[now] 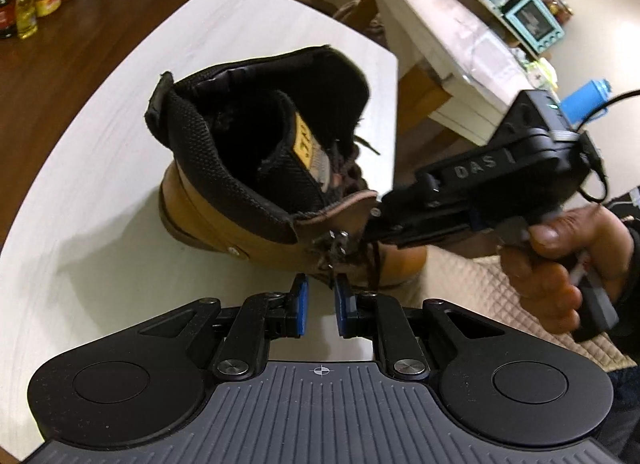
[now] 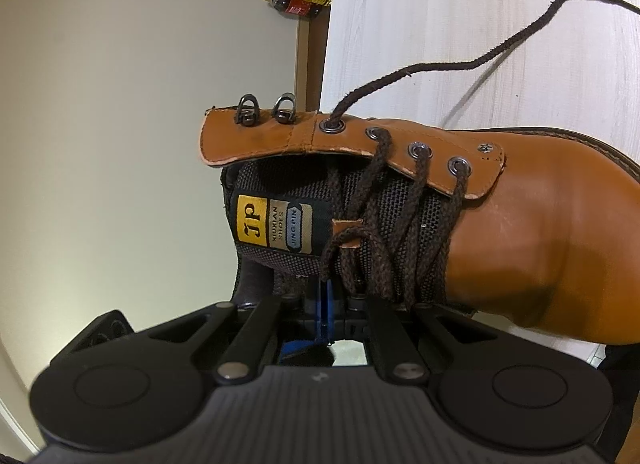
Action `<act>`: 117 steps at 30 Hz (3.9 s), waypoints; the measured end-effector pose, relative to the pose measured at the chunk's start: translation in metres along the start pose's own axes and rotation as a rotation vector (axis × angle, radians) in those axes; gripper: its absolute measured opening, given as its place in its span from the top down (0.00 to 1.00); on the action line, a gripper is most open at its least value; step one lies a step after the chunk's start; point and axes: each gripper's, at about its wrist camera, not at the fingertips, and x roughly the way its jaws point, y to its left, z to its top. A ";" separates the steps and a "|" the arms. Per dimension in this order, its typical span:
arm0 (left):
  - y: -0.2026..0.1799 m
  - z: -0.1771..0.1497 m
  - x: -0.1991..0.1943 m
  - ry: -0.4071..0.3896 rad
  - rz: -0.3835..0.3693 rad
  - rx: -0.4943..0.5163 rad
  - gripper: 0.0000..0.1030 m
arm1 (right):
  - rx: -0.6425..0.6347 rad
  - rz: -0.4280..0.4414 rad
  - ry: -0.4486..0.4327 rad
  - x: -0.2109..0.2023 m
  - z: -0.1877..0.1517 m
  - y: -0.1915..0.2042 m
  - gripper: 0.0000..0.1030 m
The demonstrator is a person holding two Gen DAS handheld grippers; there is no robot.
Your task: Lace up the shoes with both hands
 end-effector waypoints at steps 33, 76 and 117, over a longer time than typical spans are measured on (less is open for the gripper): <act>0.100 -0.150 -0.035 0.447 0.294 0.037 0.98 | 0.074 -0.093 -0.257 -0.053 -0.068 -0.021 0.88; -0.078 -0.075 0.006 -0.206 0.451 0.237 0.86 | -1.418 -0.473 0.256 -0.038 0.008 0.056 0.79; -0.065 -0.082 0.041 -0.207 0.633 -0.157 0.99 | -2.164 -0.329 0.503 0.089 0.050 0.024 0.98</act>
